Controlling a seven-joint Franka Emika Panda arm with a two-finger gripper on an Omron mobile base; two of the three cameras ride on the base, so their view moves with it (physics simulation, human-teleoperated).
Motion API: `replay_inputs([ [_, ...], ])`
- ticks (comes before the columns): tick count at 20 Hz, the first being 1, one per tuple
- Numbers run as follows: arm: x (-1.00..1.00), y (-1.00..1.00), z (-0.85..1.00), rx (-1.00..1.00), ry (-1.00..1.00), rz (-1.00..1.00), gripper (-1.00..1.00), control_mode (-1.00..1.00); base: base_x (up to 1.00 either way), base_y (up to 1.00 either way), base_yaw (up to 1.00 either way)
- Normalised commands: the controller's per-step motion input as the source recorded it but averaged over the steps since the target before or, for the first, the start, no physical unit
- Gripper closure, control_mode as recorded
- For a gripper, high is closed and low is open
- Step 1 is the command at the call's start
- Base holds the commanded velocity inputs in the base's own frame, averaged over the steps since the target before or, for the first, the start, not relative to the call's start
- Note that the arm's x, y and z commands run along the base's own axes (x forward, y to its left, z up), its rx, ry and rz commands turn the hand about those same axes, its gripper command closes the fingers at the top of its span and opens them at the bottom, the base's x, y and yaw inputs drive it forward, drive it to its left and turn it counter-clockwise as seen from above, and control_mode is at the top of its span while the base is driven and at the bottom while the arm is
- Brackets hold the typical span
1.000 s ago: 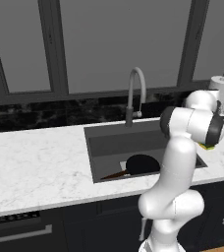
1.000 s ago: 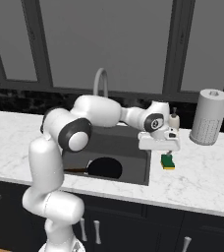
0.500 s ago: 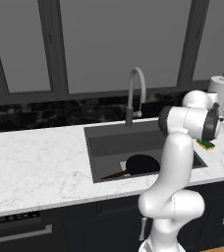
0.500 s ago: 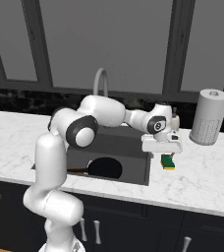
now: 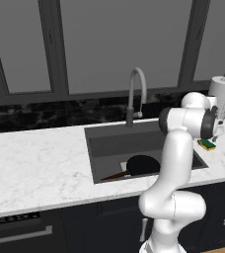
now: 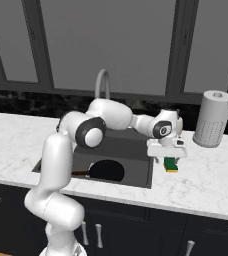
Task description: Pick the pan and sponge and place them into the sink. Then turn on the water.
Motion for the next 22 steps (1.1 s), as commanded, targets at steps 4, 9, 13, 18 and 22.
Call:
replay_inputs([
  [4,0.20,-0.17,-0.18,0.04,0.03,0.00,-1.00,-1.00,0.00,0.00,0.00],
  [9,0.22,-0.19,-0.20,0.05,0.02,0.00,-1.00,-1.00,0.00,0.00,0.00],
  [13,0.20,-0.11,-0.29,0.02,0.01,0.00,-1.00,-1.00,0.00,0.00,0.00],
  [18,0.14,0.00,-0.34,0.00,0.01,0.00,-1.00,-1.00,0.00,0.00,0.00],
  [22,0.07,0.00,-0.40,0.00,0.00,0.00,-1.00,-1.00,0.00,0.00,0.00],
])
